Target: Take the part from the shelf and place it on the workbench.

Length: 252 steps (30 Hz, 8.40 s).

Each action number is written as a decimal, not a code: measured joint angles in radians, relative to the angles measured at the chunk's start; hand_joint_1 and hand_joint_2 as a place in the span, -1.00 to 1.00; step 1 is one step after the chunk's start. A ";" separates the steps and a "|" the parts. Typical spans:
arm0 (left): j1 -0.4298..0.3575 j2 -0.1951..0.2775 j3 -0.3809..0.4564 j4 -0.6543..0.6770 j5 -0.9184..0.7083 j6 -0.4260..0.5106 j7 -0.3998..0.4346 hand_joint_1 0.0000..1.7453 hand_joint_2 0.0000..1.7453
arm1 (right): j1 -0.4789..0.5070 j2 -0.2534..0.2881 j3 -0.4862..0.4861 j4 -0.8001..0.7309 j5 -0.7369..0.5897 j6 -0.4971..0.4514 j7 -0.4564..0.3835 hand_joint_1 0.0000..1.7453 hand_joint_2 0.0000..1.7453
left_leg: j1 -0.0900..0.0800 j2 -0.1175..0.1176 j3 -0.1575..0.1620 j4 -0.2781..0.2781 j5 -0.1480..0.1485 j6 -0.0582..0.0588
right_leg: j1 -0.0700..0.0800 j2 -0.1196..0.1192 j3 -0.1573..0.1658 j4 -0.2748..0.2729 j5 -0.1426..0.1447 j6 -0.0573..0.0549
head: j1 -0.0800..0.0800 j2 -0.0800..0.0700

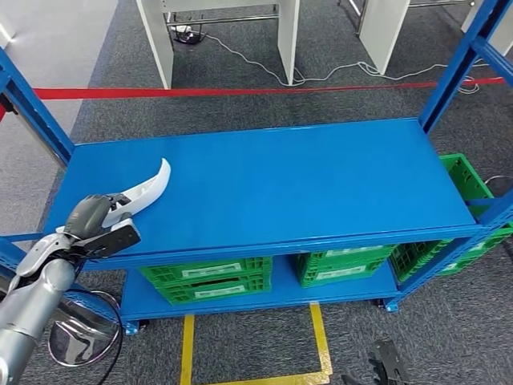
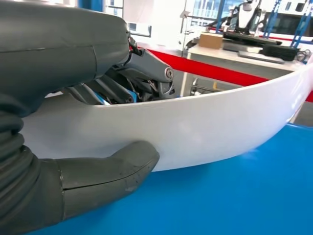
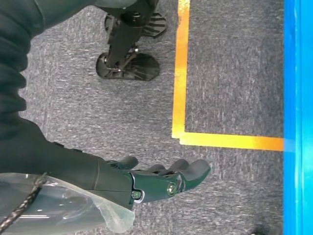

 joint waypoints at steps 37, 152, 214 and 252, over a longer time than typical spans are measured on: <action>0.101 -0.191 0.204 -0.264 0.393 0.179 -0.045 1.00 1.00 | -0.003 0.020 -0.013 0.003 0.001 -0.021 0.000 -1.00 1.00 | 0.011 0.002 -0.149 0.238 -0.104 -0.036 | -0.001 -0.003 0.026 -0.013 -0.008 -0.030 | -0.004 0.000; 0.071 -0.167 0.258 -0.431 0.509 0.395 -0.002 1.00 1.00 | 0.015 0.055 -0.046 0.011 0.005 -0.107 0.068 -1.00 1.00 | 0.014 -0.007 0.005 -0.002 -0.005 -0.008 | -0.012 0.013 0.024 0.014 -0.025 0.036 | 0.008 0.000; 0.065 -0.142 0.229 -0.488 0.346 0.408 0.030 1.00 1.00 | 0.017 0.054 -0.069 0.012 0.014 -0.111 0.084 -1.00 1.00 | 0.002 -0.081 -0.025 0.011 0.010 -0.001 | -0.005 0.055 0.007 0.010 -0.017 0.010 | -0.002 0.000; 0.067 -0.140 0.221 -0.498 0.359 0.408 0.050 1.00 1.00 | 0.025 0.058 -0.074 0.012 0.014 -0.124 0.081 -1.00 1.00 | 0.014 -0.004 -0.153 0.271 -0.112 -0.041 | -0.010 -0.012 0.006 0.003 -0.007 -0.016 | -0.021 0.000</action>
